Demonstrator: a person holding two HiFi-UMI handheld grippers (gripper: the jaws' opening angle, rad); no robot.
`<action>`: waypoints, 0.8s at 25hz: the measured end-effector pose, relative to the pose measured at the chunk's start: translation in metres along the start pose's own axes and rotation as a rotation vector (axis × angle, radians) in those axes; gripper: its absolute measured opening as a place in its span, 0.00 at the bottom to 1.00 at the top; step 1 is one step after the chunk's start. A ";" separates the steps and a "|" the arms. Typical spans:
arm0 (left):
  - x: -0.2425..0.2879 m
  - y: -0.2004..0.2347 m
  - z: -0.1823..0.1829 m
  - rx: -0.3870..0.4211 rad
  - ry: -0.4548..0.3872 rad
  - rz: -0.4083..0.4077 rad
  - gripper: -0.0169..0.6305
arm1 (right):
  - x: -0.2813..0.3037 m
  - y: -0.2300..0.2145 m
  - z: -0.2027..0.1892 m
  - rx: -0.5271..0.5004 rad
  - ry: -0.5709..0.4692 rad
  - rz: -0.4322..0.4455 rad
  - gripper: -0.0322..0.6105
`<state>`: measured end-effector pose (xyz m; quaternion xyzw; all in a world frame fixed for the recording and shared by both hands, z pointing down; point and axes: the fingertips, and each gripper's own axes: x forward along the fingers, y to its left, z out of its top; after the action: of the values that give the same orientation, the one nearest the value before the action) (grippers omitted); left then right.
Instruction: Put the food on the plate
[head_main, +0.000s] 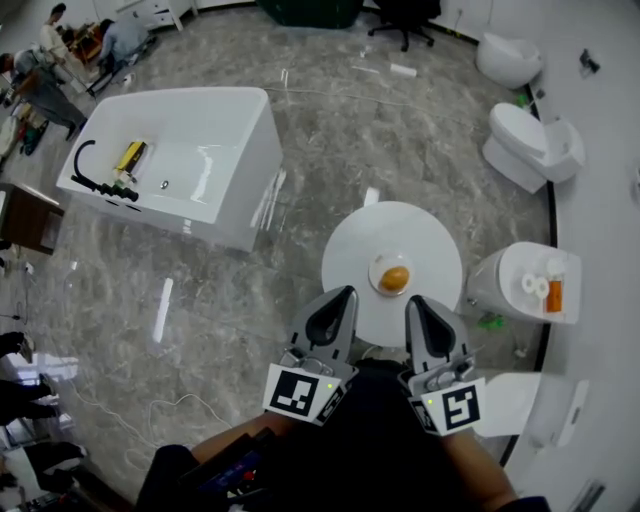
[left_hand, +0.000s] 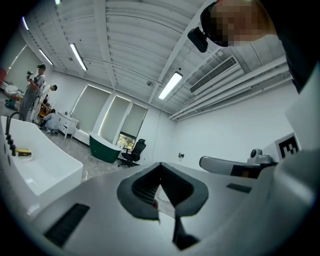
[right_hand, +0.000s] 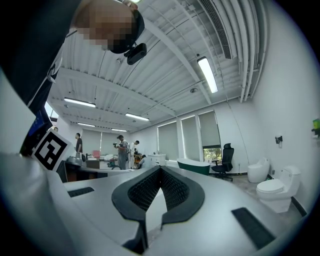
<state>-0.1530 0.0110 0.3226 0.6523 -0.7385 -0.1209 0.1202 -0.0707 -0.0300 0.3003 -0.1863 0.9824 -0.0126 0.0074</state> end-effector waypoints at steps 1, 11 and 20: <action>0.001 -0.001 0.000 -0.003 0.000 -0.004 0.03 | 0.000 -0.001 -0.001 -0.014 0.003 -0.009 0.06; 0.006 -0.017 0.003 0.073 -0.015 -0.091 0.03 | -0.003 -0.011 0.002 -0.067 0.014 -0.084 0.06; 0.004 -0.013 0.007 0.070 -0.054 -0.108 0.03 | -0.005 -0.007 0.003 -0.066 -0.007 -0.092 0.06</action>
<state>-0.1434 0.0060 0.3116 0.6916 -0.7090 -0.1188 0.0705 -0.0635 -0.0345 0.2974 -0.2313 0.9727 0.0202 0.0040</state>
